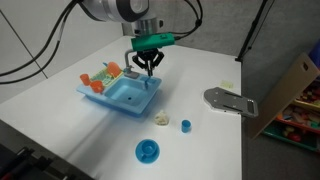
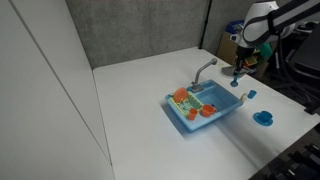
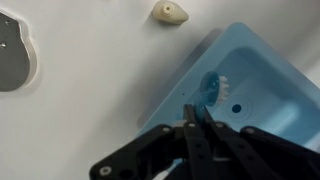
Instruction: Pick up the blue brush and put it in the blue mug
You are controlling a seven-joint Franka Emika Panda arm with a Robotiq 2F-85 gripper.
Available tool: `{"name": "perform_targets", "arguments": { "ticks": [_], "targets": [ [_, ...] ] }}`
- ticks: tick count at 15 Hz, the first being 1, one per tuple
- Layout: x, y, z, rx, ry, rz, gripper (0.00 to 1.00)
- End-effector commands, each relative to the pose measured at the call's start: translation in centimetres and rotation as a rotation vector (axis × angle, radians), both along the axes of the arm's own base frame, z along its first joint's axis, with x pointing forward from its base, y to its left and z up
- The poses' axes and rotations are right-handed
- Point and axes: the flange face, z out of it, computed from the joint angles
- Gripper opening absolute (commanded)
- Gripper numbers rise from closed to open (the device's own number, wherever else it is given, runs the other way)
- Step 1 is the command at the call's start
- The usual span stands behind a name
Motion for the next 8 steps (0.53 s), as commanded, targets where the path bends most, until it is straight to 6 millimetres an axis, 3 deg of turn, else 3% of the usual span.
{"name": "perform_targets", "arguments": {
  "ticks": [1,8],
  "targets": [
    [0.0,0.0,0.1,0.000,0.001,0.000,0.06],
    [-1.2,-0.7,0.1,-0.010,-0.011,-0.011,0.02]
  ]
}}
